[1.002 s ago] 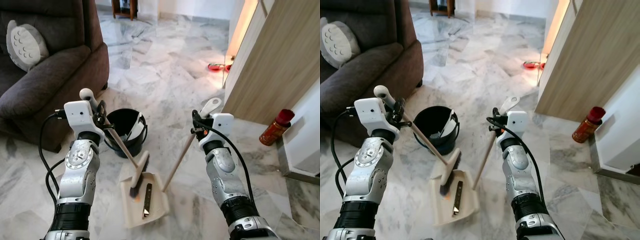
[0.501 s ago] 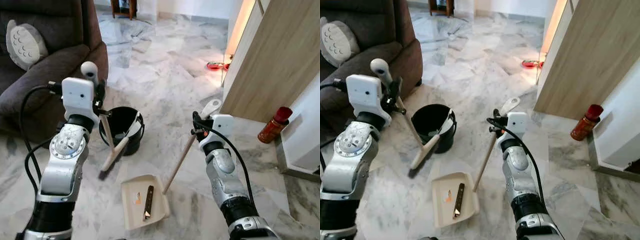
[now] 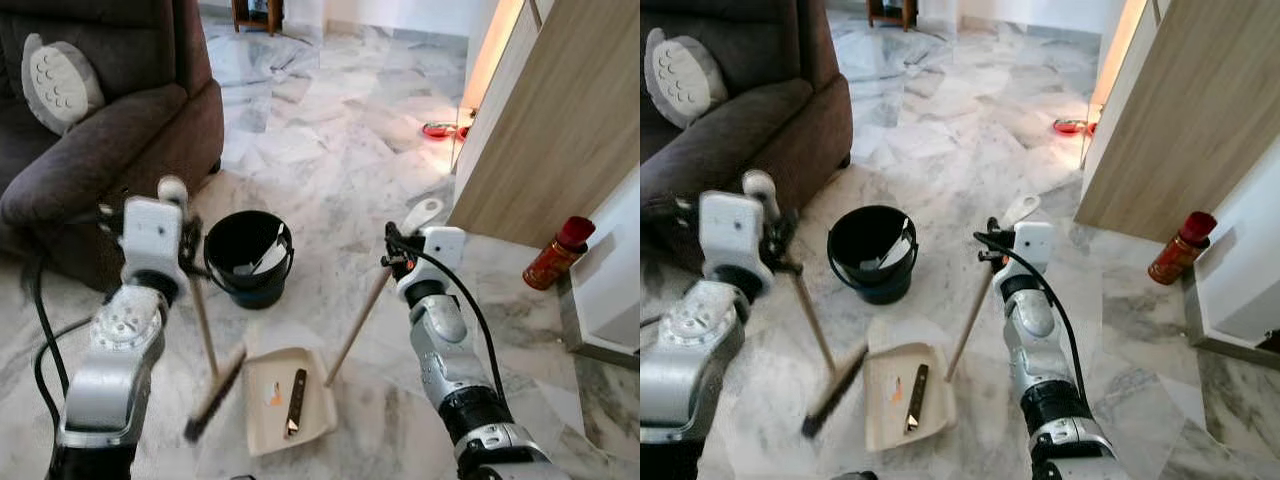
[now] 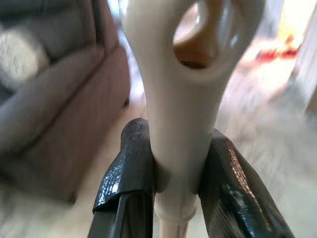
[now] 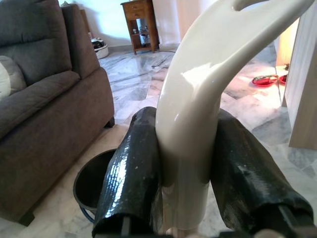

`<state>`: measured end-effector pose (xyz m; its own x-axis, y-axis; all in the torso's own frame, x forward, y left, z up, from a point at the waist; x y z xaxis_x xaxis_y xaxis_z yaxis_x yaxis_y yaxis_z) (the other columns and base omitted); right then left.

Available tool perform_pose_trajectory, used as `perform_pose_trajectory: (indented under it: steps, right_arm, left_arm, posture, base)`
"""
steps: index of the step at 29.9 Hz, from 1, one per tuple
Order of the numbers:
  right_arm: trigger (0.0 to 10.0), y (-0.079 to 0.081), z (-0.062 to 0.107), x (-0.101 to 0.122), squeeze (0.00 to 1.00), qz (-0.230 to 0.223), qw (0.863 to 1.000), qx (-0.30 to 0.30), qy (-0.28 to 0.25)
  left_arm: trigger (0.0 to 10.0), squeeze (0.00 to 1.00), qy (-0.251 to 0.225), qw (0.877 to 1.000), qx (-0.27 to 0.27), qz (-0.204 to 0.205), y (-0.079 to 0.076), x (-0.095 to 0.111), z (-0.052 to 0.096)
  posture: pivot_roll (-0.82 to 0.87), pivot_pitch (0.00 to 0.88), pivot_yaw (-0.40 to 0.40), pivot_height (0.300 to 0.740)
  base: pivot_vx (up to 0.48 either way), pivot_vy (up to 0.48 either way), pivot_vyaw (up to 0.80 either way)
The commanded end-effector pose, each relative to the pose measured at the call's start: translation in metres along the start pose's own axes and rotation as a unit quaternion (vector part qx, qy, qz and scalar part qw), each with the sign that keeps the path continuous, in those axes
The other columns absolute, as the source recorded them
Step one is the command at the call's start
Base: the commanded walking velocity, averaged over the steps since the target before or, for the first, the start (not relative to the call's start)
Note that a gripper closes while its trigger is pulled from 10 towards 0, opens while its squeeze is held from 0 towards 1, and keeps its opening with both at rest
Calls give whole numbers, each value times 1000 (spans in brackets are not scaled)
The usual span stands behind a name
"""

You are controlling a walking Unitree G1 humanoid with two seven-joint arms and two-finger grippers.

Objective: Sweep floor

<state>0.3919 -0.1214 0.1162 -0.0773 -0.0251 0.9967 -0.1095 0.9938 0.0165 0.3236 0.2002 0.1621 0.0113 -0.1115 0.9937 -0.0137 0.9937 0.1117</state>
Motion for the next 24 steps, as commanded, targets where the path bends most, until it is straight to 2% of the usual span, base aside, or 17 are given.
perform_pose_trajectory:
  steps: [1, 2, 3, 8, 9, 13, 16, 18, 20, 22, 24]
  right_arm:
    - [10000, -7, -4, 10, 0, -5, 1000, -10, -20]
    - [10000, -8, -4, 8, 0, -6, 1000, -11, -17]
    - [10000, -8, -4, 8, 0, -6, 1000, -11, -17]
    - [10000, -6, -9, 12, 0, -10, 1000, -15, -21]
    - [10000, -9, -11, 16, 0, -8, 1000, -15, -25]
    - [10000, -14, -14, 20, 0, -5, 999, -17, -30]
    - [10000, -19, -17, 26, 0, -9, 999, -25, -35]
    - [10000, -22, -17, 26, 0, -17, 999, -31, -37]
    - [10000, -23, -17, 24, 0, -20, 999, -32, -34]
    - [10000, -22, -15, 20, 0, -30, 998, -35, -29]
    - [10000, -22, -15, 20, 0, -33, 998, -37, -29]
  left_arm:
    - [10000, 0, 0, 998, 36, -47, 15, -6, 4]
    - [10000, 0, 8, 997, 52, -57, 21, -18, 8]
    - [10000, 0, 8, 997, 52, -57, 21, -18, 8]
    - [10000, 0, -2, 994, 95, -59, 41, -38, 14]
    - [10000, 0, -6, 993, 106, -48, 42, -42, 13]
    - [10000, 0, -8, 992, 122, -39, 43, -49, 10]
    - [10000, 0, -28, 991, 131, -29, 46, -47, 8]
    - [10000, 0, -46, 987, 151, -20, 53, -46, 14]
    - [10000, 0, -45, 986, 156, -20, 55, -49, 16]
    - [10000, 0, -40, 985, 167, -21, 58, -60, 25]
    - [10000, 0, -41, 985, 168, -23, 58, -61, 26]
  posture:
    - [224, 90, -31, 740]
    - [226, 69, -35, 740]
    - [226, 69, -35, 740]
    - [172, 0, -32, 740]
    - [169, 0, -26, 740]
    - [183, 0, -34, 740]
    - [183, 0, -34, 740]
    - [196, 0, -41, 740]
    - [196, 0, -41, 740]
    - [203, 0, -38, 740]
    - [201, 0, -37, 740]
  base:
    - [0, 0, 0]
    - [0, 0, 0]
    - [0, 0, 0]
    - [0, 0, 0]
    - [0, 0, 0]
    - [0, 0, 0]
    - [0, 0, 0]
    - [0, 0, 0]
    - [0, 0, 0]
    - [0, 0, 0]
    - [0, 0, 0]
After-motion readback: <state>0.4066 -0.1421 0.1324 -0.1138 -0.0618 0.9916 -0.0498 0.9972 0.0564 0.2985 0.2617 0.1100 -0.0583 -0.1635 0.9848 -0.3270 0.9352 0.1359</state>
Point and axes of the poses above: a point about 5 cm out from each wrist's last joint towards the gripper, its own z axis pointing back from the gripper into the wrist, its own x axis along the axis of the wrist's last joint, y = z × x, the point moved 4 cm from there along -z, pointing out of the wrist towards the gripper, and after that the axes turned 7 degrees about z, right-handed, at the moved point
